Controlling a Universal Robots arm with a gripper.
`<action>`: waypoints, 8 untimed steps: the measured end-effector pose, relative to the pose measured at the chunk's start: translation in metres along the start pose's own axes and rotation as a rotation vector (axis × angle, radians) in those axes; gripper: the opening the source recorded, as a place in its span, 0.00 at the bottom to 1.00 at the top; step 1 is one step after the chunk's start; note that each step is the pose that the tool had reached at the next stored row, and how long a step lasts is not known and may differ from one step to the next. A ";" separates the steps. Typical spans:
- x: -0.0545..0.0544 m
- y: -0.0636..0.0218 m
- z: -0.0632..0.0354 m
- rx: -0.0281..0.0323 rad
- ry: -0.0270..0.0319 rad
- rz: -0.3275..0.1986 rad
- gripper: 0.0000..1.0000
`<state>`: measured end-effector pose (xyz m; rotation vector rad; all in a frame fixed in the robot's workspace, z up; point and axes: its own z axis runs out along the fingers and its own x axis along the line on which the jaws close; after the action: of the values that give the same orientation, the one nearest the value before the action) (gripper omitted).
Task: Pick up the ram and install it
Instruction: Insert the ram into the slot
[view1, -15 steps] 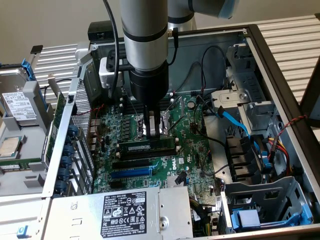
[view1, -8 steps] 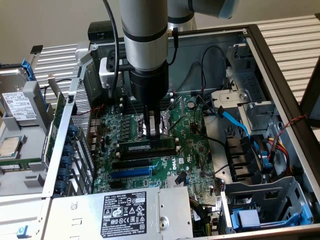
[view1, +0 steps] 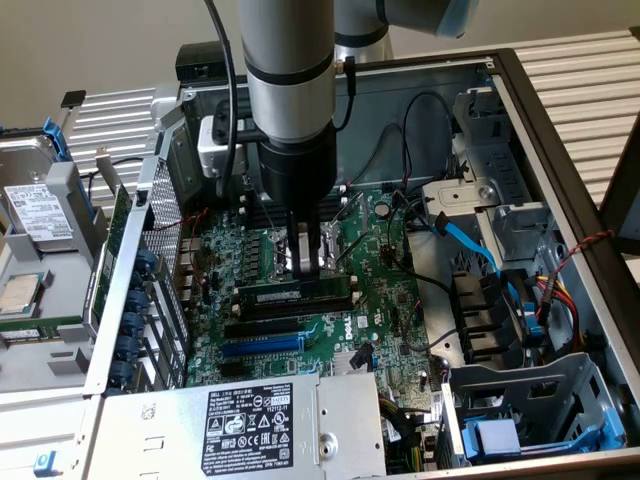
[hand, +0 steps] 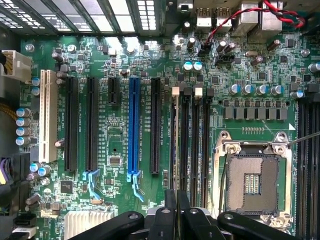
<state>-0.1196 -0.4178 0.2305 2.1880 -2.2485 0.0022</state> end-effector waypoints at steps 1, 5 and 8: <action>0.000 0.0001 0.0001 0.0002 0.0000 0.000 0.13; 0.000 0.0007 0.0001 0.0009 0.0001 0.001 0.13; 0.000 0.0011 0.0001 0.0014 0.0003 0.003 0.13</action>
<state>-0.1207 -0.4178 0.2304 2.1847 -2.2527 0.0040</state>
